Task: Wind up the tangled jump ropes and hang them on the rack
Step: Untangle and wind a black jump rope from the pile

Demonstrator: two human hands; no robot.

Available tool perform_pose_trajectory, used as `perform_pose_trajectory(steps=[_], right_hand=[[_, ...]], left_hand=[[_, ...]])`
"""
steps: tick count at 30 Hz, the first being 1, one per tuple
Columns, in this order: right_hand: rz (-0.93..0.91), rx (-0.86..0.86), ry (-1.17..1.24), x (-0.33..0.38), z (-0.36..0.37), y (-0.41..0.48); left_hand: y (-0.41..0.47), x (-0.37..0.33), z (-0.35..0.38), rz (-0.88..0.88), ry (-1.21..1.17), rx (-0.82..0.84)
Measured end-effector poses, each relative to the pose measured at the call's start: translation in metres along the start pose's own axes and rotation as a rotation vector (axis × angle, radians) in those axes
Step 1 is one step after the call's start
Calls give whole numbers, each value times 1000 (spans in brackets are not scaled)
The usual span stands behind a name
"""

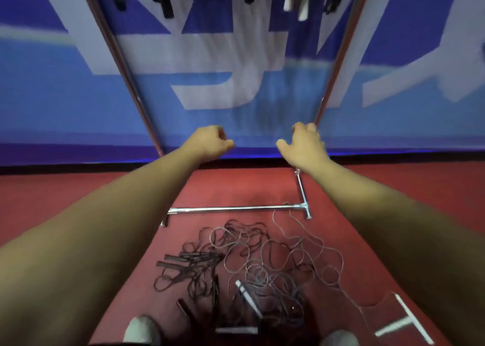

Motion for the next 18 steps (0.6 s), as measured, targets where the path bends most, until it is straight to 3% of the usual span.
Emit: perform_pose_trajectory(steps=[11,18], right_hand=[[56,380,-39,-73,279,-58],[75,557,-95,-123,395,-81]], left_hand=[[-26,210,200,-251,29,264],[-33,279,312,-295,34,437]])
Point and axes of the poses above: each hand's wrist, its own y-axis towards the middle knuckle, its own z-axis out of the palm, x = y × z, the point moved 8 cm from there along y, towards the middle knuckle, and after that the axes turned 1 degree about x, right-handed, at the moved point
